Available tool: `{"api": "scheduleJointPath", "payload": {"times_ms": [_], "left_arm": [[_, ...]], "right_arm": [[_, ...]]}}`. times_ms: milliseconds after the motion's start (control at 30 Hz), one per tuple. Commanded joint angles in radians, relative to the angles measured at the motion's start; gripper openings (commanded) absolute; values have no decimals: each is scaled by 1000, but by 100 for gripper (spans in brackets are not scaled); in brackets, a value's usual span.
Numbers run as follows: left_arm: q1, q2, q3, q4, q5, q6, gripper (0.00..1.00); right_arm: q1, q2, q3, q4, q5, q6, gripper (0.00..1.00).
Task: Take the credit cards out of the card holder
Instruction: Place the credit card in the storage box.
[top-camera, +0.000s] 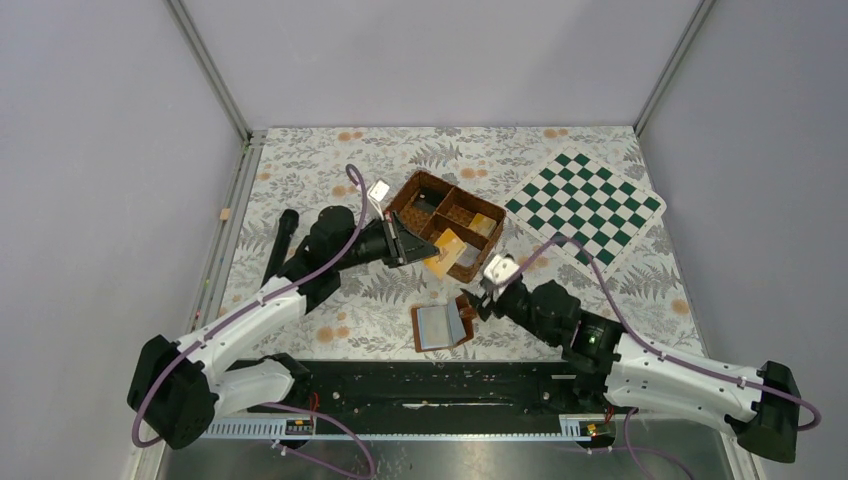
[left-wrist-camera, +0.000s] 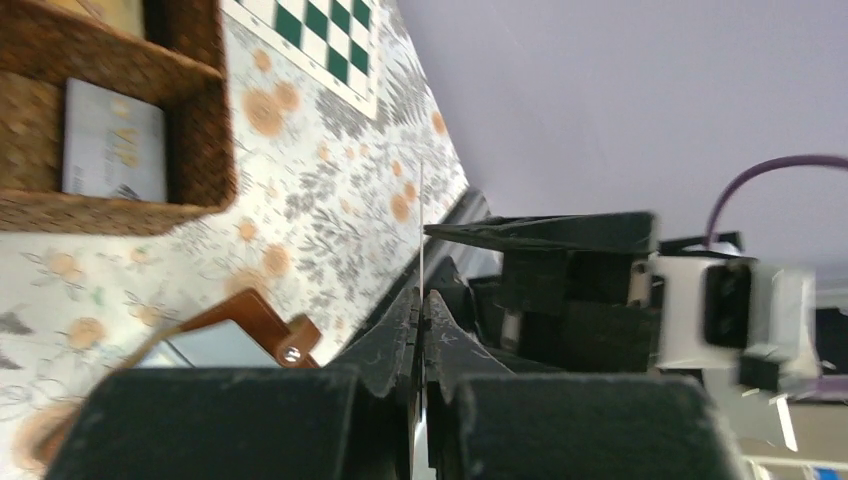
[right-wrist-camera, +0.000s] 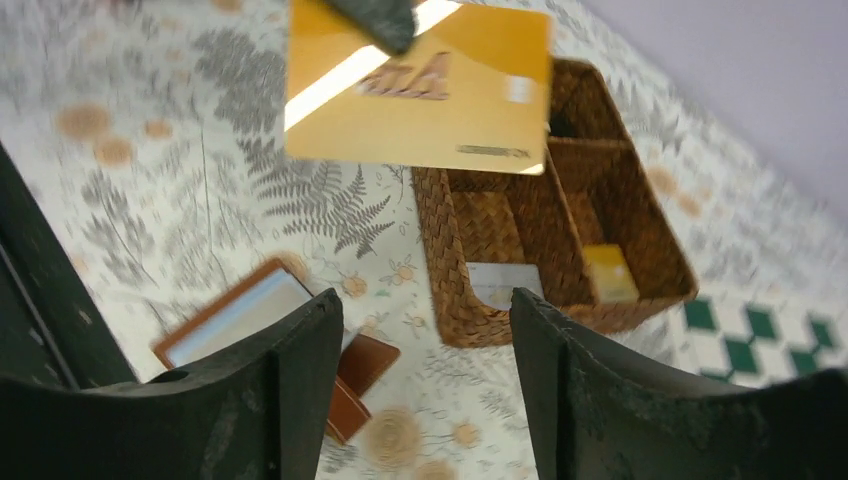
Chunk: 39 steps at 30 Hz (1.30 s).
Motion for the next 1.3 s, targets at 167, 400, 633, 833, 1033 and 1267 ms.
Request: {"api": "scheduleJointPath", "payload": {"times_ms": [167, 400, 633, 833, 1033, 1267], "left_arm": [[10, 61, 114, 43, -266, 148, 0], [20, 344, 310, 128, -252, 114, 0], [21, 663, 446, 238, -194, 16, 0], [16, 809, 506, 293, -195, -20, 0], [13, 891, 552, 308, -187, -17, 0], [13, 943, 585, 316, -175, -9, 0]], "right_arm": [[-113, 66, 211, -258, 128, 814, 69], [-225, -16, 219, -336, 82, 930, 68], [-225, -110, 302, -498, 89, 875, 69], [-225, -204, 310, -542, 146, 842, 70], [-225, -219, 319, -541, 155, 810, 70], [-225, -201, 326, -541, 158, 779, 71]]}}
